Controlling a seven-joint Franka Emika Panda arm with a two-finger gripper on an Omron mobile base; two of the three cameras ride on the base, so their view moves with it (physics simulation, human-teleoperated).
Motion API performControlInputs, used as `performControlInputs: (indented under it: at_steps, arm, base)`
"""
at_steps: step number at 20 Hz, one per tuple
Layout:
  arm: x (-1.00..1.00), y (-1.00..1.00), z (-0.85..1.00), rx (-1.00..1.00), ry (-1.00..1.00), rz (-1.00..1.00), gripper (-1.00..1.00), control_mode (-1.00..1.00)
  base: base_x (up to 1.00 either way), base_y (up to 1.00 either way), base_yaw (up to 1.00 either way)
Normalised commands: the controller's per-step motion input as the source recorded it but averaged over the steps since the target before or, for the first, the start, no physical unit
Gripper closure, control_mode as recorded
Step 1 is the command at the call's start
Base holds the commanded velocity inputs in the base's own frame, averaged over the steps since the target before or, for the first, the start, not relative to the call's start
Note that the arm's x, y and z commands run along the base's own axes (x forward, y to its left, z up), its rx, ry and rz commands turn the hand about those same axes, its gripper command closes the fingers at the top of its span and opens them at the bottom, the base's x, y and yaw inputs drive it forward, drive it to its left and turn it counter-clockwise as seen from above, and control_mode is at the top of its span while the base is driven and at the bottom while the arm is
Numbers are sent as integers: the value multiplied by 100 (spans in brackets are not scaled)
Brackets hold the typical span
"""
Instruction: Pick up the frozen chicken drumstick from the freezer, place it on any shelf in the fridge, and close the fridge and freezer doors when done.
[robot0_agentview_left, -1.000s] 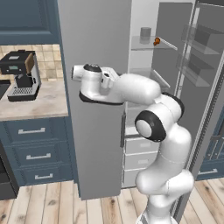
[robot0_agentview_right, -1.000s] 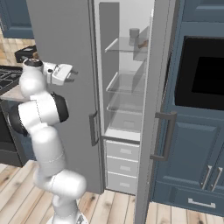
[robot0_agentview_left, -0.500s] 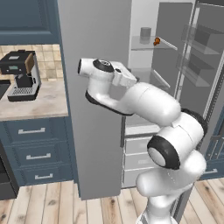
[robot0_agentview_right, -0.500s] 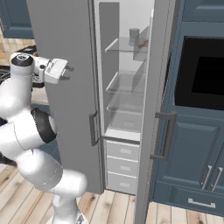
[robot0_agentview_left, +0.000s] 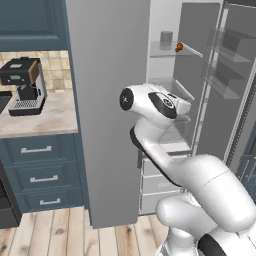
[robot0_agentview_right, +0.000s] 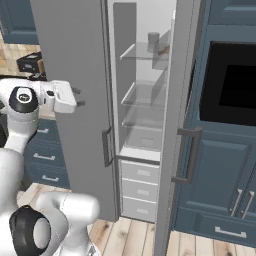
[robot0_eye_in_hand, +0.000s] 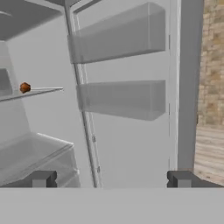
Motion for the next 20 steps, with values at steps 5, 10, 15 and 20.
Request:
performControlInputs:
  at_steps: [5, 10, 15, 20]
  arm:
    - [-100, -44, 8, 0, 0, 45, -100, -100]
    - [-100, -41, 24, 0, 5, 44, -100, -100]
    - [-100, -32, 23, 0, 7, 45, -100, -100]
    - [-100, -38, 13, 0, 10, 44, -100, -100]
  base:
    - [0, 0, 0]
    - [0, 0, 0]
    - [0, 0, 0]
    - [0, 0, 0]
